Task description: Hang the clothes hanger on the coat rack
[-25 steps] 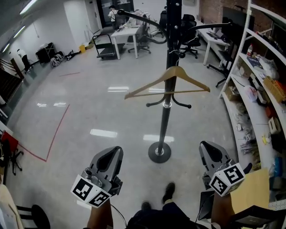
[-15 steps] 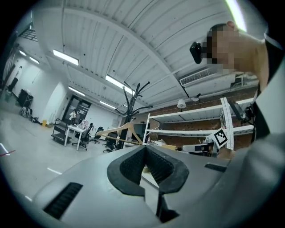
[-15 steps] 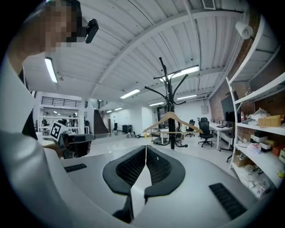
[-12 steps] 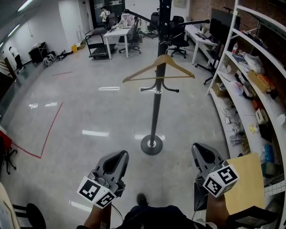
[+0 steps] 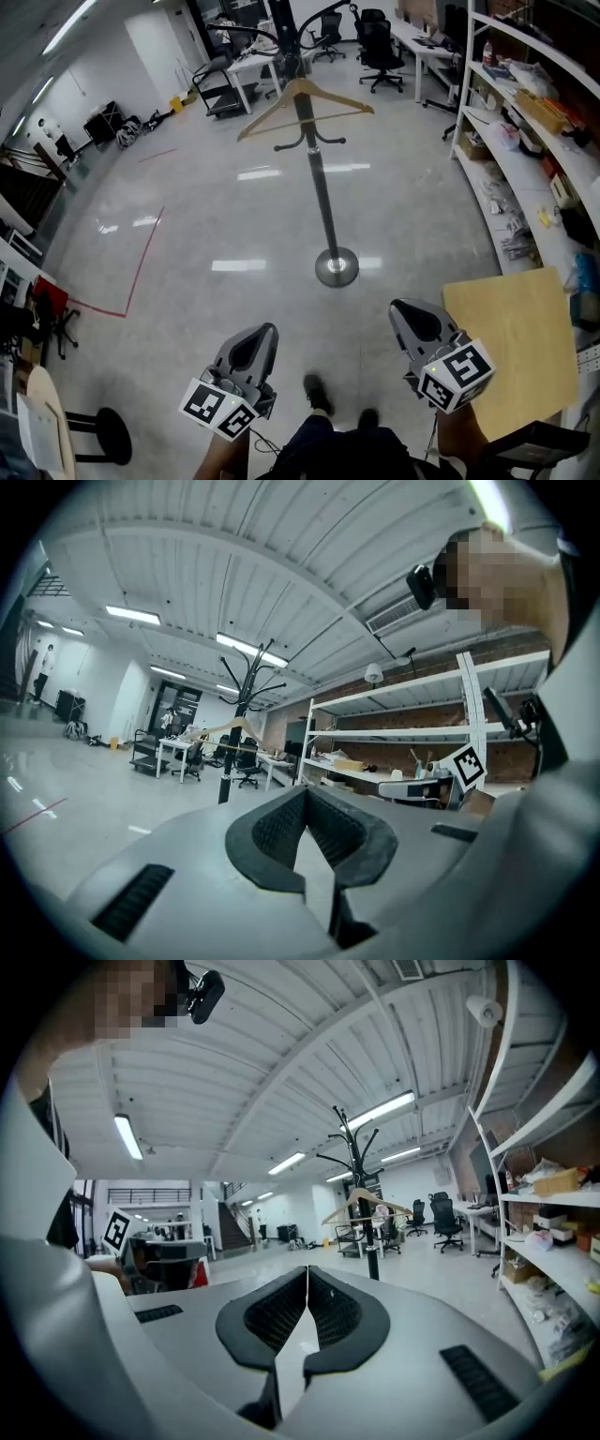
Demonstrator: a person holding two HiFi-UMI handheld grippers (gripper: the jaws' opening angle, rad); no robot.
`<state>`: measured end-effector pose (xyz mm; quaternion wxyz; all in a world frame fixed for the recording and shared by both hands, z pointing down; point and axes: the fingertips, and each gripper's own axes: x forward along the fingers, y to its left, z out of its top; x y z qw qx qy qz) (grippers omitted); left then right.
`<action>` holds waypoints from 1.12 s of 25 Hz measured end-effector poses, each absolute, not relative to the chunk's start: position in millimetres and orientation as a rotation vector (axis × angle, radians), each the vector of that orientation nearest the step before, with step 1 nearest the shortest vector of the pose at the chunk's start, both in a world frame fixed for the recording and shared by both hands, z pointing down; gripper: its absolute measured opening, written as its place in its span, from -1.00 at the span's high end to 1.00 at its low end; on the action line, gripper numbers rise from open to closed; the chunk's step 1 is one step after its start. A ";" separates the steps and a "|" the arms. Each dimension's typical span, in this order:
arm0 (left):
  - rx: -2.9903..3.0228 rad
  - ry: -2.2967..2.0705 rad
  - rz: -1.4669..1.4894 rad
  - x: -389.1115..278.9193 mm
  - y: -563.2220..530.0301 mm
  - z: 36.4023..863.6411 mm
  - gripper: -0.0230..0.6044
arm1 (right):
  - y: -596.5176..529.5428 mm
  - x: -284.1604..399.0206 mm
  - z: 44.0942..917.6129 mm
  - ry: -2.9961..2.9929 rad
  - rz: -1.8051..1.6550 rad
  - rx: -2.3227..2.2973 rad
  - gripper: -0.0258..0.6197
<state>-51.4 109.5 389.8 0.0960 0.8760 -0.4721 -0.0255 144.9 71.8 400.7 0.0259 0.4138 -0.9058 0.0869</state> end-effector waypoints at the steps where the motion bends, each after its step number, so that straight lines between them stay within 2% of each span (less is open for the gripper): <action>1: 2.591 -1.397 -0.048 -48.6 119.9 389.4 0.93 | 80.5 147.8 400.5 -2.808 0.285 1.284 0.89; 13: 2.736 -1.317 0.013 -39.8 233.3 391.4 0.93 | 181.1 137.5 379.1 -2.763 0.117 1.365 0.90; 24: 2.694 -1.154 -0.092 -105.3 369.9 433.6 0.93 | 331.1 83.4 396.5 -2.625 0.191 1.516 0.90; 28: 2.712 -1.136 -0.099 -104.9 398.9 420.7 0.93 | 368.4 78.2 380.1 -2.660 0.174 1.511 0.90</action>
